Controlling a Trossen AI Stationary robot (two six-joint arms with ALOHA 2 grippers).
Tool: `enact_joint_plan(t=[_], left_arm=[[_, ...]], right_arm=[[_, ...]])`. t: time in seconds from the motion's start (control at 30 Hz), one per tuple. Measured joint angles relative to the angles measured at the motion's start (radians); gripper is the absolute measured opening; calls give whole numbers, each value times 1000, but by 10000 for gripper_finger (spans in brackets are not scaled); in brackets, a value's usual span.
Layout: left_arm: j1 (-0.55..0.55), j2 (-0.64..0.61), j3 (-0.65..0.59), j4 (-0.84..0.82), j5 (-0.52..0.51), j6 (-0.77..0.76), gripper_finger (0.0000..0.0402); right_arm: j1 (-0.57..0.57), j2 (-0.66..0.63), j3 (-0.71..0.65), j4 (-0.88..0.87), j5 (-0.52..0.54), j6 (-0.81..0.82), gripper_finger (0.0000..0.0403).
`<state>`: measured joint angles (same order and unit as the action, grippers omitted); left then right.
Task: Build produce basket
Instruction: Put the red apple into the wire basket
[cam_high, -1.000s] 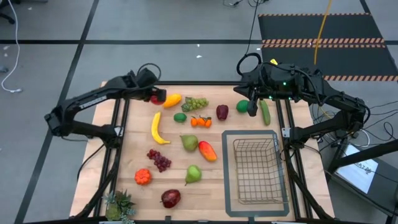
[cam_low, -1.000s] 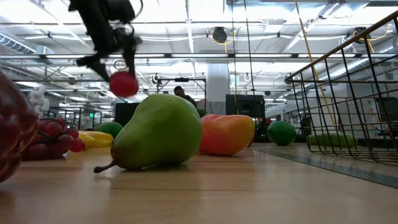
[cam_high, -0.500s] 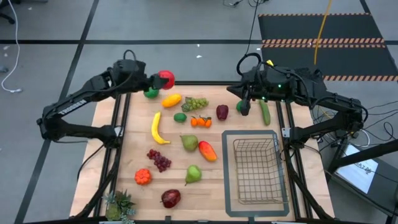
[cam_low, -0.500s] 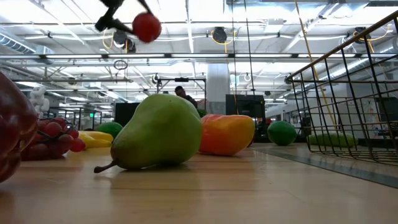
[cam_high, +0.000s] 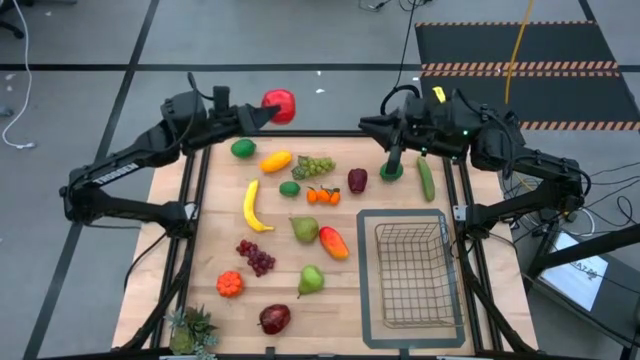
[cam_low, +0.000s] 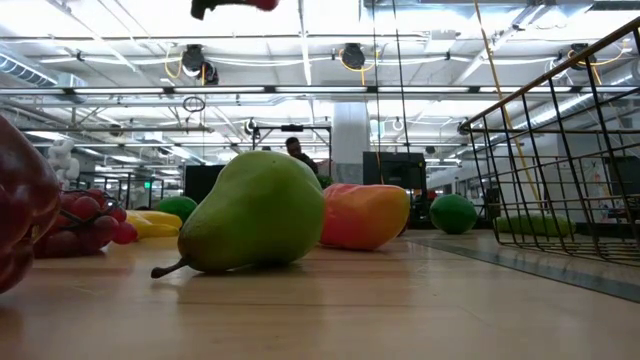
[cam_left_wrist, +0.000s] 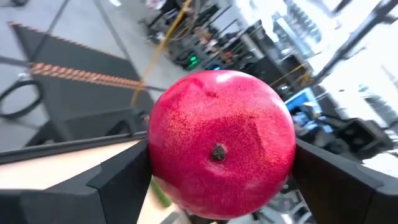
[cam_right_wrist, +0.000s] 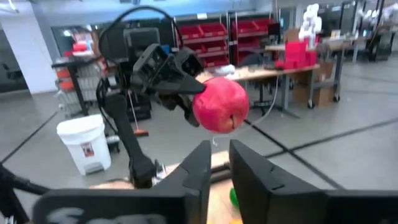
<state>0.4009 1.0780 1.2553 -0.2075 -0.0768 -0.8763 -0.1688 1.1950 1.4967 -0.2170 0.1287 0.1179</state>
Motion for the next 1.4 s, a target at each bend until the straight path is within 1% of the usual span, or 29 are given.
enact_joint_plan(t=[0.2,0.53,0.67,0.8,0.93,1.03,1.13,1.23,1.33,1.4], left_arm=[[-33,3,0,89,-1,-20,351],[-97,10,0,231,-1,-69,351],[-123,22,-1,280,-9,-76,351],[-160,45,0,333,-32,-80,351],[-192,94,0,429,-42,-77,351],[-212,140,0,501,-43,-70,351],[-228,190,0,556,-44,-108,351],[-246,238,0,622,-44,-158,351],[-259,281,0,673,-42,-202,351],[-268,302,0,679,-38,-228,351]], right_arm=[[0,0,0,44,0,-11,102],[0,-3,0,57,-1,-9,192],[0,-11,0,75,0,-9,216],[0,-29,0,74,0,-6,228],[0,-69,0,64,0,-6,245],[0,-98,1,68,-1,-6,273],[0,-125,1,58,-26,-6,307],[1,-150,1,28,-29,-11,333],[19,-170,1,-24,-22,-22,347],[35,-181,1,-73,-10,-33,351]])
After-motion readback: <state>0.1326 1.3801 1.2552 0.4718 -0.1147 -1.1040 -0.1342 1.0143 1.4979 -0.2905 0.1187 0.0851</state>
